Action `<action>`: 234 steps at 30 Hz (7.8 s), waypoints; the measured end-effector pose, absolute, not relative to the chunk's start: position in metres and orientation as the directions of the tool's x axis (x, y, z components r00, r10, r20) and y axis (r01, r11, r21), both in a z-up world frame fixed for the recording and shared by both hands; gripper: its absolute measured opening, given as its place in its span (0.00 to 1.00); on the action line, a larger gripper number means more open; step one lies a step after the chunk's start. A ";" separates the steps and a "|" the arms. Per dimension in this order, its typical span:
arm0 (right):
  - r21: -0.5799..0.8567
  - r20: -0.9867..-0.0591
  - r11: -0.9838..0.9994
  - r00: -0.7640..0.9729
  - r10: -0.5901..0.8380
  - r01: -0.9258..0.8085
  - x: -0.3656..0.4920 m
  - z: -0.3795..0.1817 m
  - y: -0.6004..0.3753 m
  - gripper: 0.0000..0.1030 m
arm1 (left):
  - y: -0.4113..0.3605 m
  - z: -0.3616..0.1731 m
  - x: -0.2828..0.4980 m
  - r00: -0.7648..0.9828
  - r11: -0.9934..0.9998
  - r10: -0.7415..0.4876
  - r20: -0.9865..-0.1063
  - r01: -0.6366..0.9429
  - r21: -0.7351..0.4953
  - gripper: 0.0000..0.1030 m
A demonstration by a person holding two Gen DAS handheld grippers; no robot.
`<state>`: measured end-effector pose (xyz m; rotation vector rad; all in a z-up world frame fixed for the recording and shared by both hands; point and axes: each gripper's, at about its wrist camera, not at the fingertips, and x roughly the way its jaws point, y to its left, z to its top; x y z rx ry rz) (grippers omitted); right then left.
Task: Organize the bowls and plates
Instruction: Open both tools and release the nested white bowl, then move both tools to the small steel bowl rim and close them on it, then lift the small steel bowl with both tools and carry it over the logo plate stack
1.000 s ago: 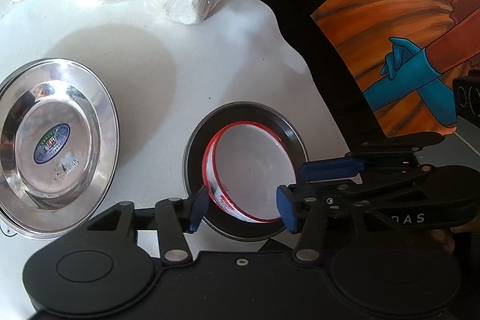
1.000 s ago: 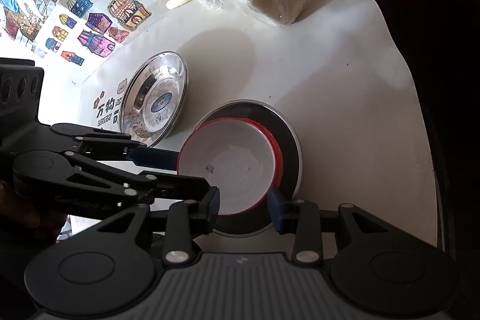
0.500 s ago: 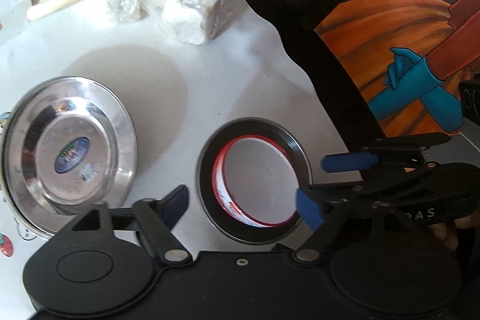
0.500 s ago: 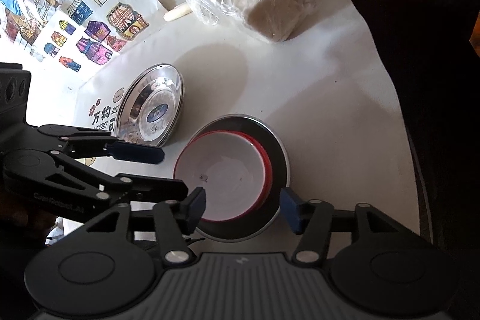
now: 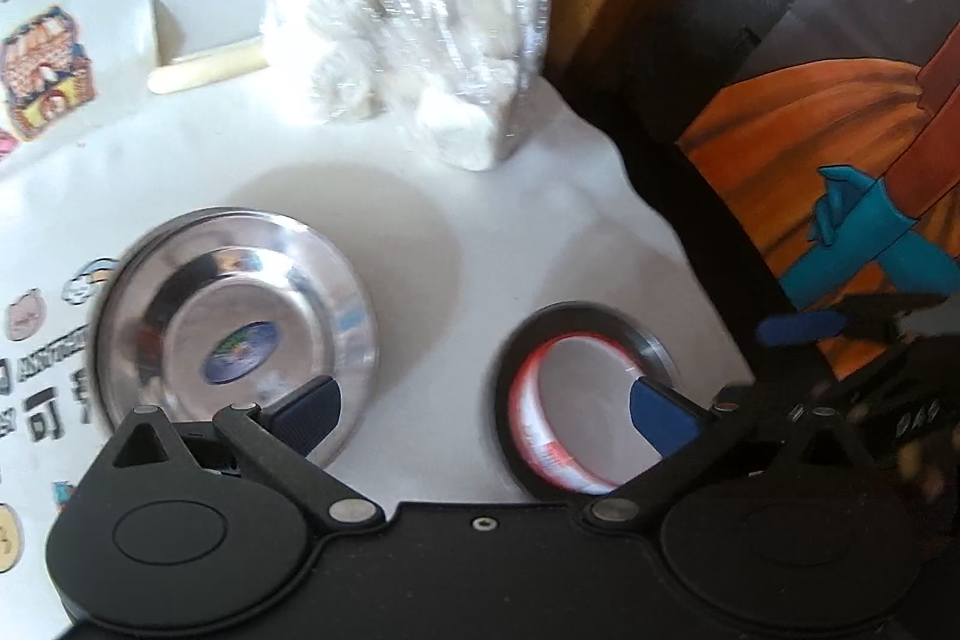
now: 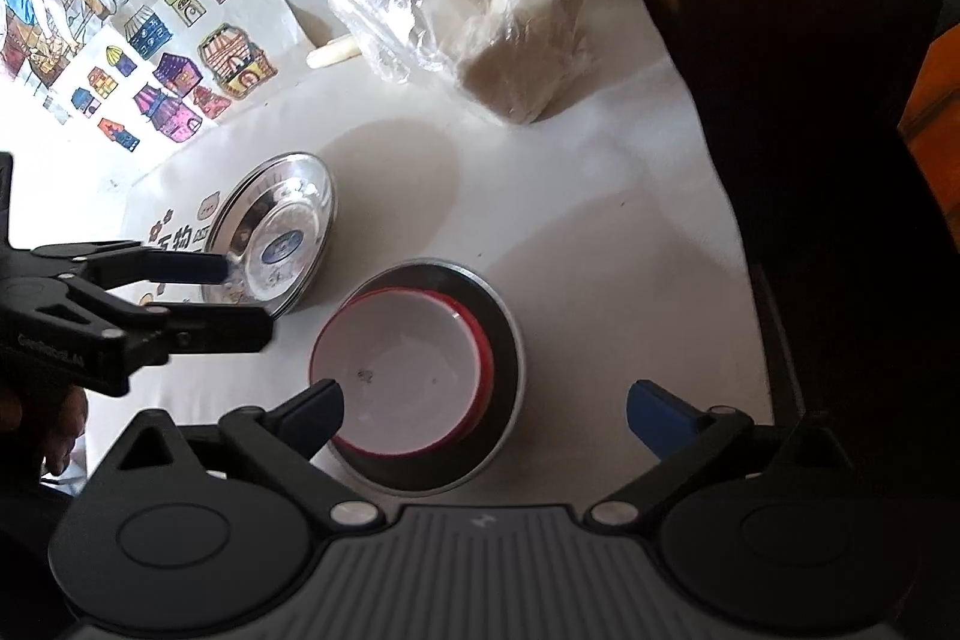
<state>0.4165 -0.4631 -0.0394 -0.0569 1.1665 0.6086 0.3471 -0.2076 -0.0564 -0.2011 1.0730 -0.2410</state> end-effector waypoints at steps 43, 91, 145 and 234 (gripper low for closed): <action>0.001 -0.952 0.822 0.252 0.175 -0.570 0.424 -0.080 -0.448 1.00 | -0.229 -0.124 0.360 0.227 0.984 -0.118 -0.967 -0.102 -0.144 0.99; 0.080 -0.943 0.796 0.213 0.255 -0.600 0.422 -0.080 -0.443 0.62 | -0.244 -0.122 0.372 0.204 0.976 -0.206 -0.957 -0.029 -0.216 0.40; 0.213 -0.926 0.777 0.132 0.355 -0.593 0.425 -0.084 -0.441 0.16 | -0.245 -0.128 0.374 0.202 0.954 -0.287 -0.937 -0.032 -0.299 0.15; 0.245 -0.874 0.640 0.120 0.471 -0.729 0.450 -0.050 -0.311 0.16 | -0.109 -0.069 0.355 0.433 0.892 -0.177 -0.884 -0.308 -0.330 0.12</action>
